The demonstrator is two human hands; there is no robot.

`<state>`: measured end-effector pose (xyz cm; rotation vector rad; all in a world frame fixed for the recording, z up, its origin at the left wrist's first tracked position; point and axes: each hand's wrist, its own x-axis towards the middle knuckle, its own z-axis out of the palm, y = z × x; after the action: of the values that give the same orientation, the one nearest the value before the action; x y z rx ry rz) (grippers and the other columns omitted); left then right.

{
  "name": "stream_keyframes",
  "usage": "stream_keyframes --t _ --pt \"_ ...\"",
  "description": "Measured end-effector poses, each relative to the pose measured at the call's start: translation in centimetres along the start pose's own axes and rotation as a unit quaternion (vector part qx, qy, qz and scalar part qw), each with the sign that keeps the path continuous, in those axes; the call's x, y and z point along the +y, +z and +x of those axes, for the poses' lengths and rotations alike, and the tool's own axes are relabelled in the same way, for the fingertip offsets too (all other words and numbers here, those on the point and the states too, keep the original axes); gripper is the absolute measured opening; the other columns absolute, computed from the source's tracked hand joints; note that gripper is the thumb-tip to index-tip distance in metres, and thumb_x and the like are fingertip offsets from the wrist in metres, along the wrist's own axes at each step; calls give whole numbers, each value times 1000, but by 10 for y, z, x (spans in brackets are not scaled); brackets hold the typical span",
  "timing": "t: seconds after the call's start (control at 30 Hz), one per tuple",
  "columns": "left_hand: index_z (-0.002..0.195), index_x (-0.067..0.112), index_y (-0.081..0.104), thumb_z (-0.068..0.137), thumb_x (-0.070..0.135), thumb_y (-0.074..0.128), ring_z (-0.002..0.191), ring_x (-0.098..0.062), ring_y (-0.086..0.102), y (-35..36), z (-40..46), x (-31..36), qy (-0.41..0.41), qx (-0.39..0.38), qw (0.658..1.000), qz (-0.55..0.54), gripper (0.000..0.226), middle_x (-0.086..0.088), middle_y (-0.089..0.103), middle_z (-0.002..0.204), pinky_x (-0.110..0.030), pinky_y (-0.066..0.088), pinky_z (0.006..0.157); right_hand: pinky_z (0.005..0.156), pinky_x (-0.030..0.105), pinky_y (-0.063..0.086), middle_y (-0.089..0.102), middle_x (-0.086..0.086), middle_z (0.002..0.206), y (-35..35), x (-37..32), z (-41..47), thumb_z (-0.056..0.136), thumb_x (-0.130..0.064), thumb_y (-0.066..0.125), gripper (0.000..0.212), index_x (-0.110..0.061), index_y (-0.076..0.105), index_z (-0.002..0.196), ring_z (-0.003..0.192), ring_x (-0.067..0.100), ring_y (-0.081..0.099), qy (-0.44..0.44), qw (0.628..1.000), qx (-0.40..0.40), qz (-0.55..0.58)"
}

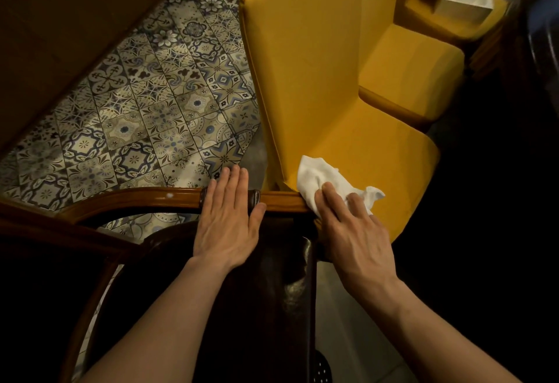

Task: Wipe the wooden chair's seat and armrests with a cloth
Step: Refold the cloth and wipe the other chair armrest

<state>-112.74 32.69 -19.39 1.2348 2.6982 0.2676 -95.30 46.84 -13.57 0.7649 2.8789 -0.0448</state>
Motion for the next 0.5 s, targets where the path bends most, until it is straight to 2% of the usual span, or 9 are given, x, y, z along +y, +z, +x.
stream_keyframes --t 0.1,0.2,0.33,0.5 --pt "158 12 -8 102 56 7 151 -16 -21 0 0 -1 1 -4 1000 4 73 -6 -11 168 -41 -9 124 67 41 50 34 8 155 0 7 -1 90 -20 67 68 -14 34 149 115 33 45 19 1000 12 -4" --pt "158 12 -8 102 56 8 151 -16 -21 0 1 -1 2 -6 1000 -4 73 -6 -12 167 -41 -8 124 50 37 46 51 9 136 5 24 -5 86 -14 71 54 -13 48 135 100 32 51 79 997 19 10" --pt "158 12 -8 102 56 9 152 -16 -21 0 1 -1 3 -4 1000 -2 73 -6 -12 167 -42 -7 124 55 38 52 55 7 136 13 47 -20 89 -18 72 53 -15 51 137 102 29 52 146 988 39 30" --pt "158 12 -8 103 55 10 151 -16 -22 0 1 0 2 -10 1000 -1 72 -6 -12 168 -42 -7 124 58 33 43 58 10 137 -12 41 -5 84 -19 68 52 -13 56 135 103 34 54 93 986 109 87"
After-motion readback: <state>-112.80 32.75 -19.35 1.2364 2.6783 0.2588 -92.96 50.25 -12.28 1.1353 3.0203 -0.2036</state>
